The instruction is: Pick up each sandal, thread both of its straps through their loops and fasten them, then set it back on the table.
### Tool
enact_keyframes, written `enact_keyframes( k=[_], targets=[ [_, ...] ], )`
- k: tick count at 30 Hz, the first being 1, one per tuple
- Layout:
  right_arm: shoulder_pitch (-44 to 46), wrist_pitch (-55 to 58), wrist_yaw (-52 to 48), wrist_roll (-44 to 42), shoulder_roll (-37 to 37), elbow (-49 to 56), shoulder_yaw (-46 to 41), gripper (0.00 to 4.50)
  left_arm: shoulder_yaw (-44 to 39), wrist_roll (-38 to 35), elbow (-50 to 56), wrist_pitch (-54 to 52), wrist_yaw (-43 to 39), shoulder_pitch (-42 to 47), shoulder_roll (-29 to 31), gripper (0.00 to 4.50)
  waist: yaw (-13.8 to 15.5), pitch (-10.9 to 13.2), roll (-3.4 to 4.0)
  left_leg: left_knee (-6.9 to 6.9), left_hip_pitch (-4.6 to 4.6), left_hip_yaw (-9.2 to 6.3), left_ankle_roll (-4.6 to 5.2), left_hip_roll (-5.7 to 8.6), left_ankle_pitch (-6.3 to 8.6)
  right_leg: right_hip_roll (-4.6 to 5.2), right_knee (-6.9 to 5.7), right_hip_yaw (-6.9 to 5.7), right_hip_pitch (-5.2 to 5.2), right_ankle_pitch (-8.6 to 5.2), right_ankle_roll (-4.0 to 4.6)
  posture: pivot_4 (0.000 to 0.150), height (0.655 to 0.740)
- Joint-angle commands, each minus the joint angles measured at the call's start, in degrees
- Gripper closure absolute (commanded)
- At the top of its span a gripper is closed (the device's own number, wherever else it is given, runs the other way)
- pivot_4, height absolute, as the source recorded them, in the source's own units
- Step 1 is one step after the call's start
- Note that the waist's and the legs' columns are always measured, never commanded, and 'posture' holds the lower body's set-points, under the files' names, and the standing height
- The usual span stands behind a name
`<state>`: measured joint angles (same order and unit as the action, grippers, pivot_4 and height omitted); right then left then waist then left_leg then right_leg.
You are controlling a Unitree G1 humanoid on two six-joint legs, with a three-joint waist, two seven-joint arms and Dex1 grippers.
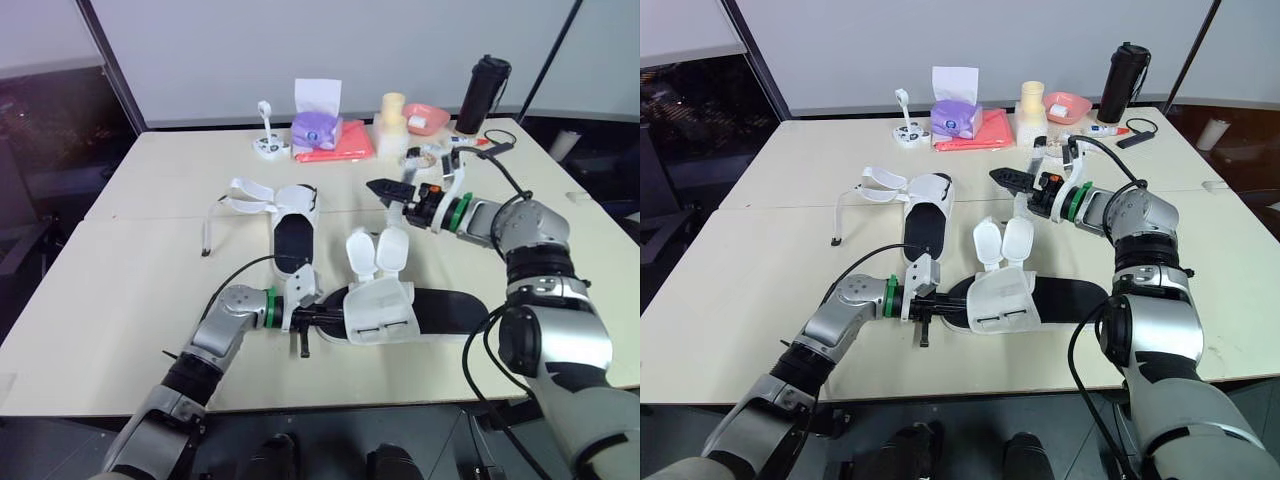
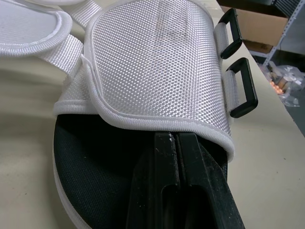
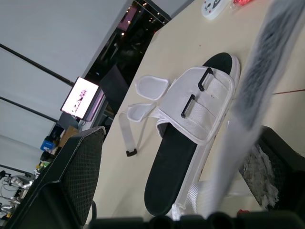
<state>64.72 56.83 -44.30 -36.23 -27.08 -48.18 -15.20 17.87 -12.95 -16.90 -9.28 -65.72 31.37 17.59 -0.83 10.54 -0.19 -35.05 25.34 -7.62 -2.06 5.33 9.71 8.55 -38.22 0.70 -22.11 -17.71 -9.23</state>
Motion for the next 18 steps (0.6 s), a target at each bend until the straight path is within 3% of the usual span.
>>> enact_keyframes(
  k=[1,2,5,12,18],
  targets=[
    [1.26,1.09,-0.81,-0.97,-0.62,3.06,-1.66,0.06,-0.02,1.30,-0.67,-0.25,1.19,0.06,-0.40,4.50,0.00,0.00,0.00,0.00,0.00,0.00,0.00,0.00,0.00,0.00,0.00,0.00,0.00,0.00,0.00,0.150,0.7400],
    [1.17,1.35,-0.86,-1.06,-0.59,3.42,-1.75,0.06,-0.05,1.31,-0.69,-0.23,1.13,0.06,-0.42,4.50,0.00,0.00,0.00,0.00,0.00,0.00,0.00,0.00,0.00,0.00,0.00,0.00,0.00,0.00,0.00,0.150,0.7400],
    [0.71,2.12,-0.67,-1.50,-0.44,5.29,-2.44,0.84,-0.07,1.33,-0.95,-0.15,1.02,0.22,-0.54,4.50,0.00,0.00,0.00,0.00,0.00,-0.01,0.00,0.00,0.00,0.00,0.00,0.00,0.00,0.00,0.00,0.150,0.7400],
    [-2.61,7.84,0.24,-5.73,-0.29,19.26,-3.89,4.43,-0.08,1.34,-1.45,-0.09,0.92,0.64,-0.79,4.50,0.04,0.00,0.00,0.00,0.01,-0.07,0.00,0.00,0.00,0.01,0.00,0.01,-0.01,0.00,0.00,0.150,0.7400],
    [-11.75,12.02,-1.29,-10.16,-2.40,42.93,0.06,4.43,-0.14,1.40,-1.86,-0.11,0.71,0.81,-0.82,4.50,0.22,0.00,0.00,0.00,0.02,-0.20,0.00,0.00,0.00,0.02,0.01,0.00,-0.02,0.00,0.00,0.150,0.7400]
  ],
)
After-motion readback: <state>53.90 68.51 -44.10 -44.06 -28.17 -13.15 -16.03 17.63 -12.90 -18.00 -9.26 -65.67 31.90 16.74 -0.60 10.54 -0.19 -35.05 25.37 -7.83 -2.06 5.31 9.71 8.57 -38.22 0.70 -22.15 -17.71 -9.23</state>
